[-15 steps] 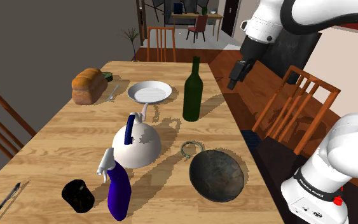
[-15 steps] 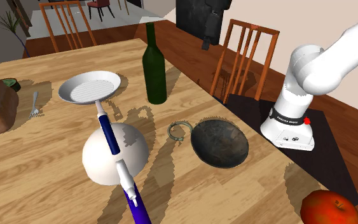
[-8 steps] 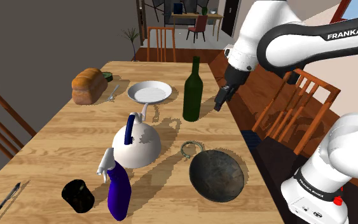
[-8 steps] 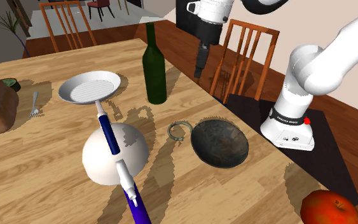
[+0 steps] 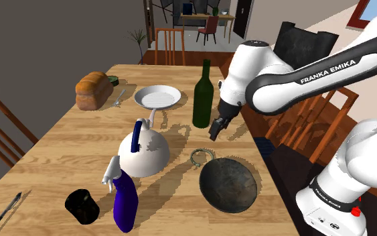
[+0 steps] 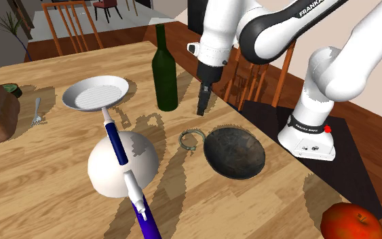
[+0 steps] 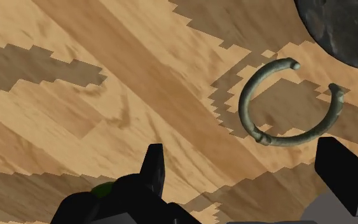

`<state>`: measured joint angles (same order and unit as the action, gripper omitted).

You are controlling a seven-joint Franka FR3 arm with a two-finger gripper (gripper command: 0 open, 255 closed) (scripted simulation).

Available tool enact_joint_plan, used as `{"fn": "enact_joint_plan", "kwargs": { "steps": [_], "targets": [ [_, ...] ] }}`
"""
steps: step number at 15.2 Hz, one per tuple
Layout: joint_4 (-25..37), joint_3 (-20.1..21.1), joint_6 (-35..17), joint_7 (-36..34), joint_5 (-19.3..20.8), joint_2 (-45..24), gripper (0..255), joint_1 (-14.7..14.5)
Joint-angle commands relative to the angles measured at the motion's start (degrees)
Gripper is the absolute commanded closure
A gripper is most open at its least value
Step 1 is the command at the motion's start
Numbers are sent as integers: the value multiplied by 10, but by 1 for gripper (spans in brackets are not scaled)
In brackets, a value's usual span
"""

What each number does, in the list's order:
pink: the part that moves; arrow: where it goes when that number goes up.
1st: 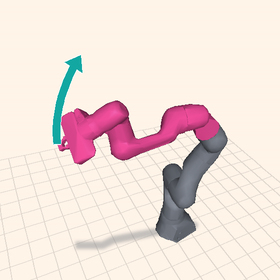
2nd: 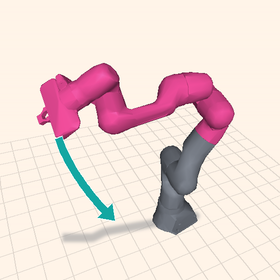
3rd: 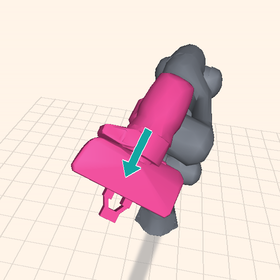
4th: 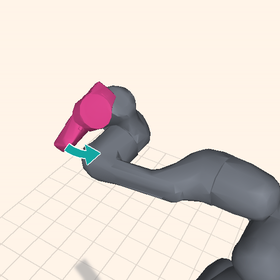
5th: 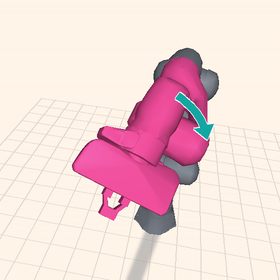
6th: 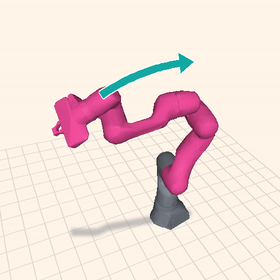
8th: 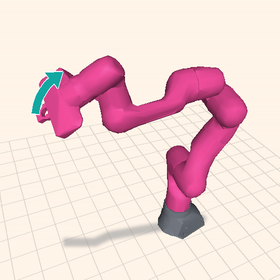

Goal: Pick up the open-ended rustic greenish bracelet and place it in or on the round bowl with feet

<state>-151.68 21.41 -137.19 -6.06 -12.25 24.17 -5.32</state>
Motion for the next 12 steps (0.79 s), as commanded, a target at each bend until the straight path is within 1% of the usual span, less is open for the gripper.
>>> {"fn": "enact_joint_plan", "kwargs": {
  "steps": [1,3,4,12],
  "targets": [
    [1,18,-37,-16,6,-39,0,2],
    [3,38,-77,-37,19,-84,0,7],
    [5,44,-88,-44,24,-97,0,9],
    [-2,60,-161,-72,63,-166,0,25]
  ]
}}
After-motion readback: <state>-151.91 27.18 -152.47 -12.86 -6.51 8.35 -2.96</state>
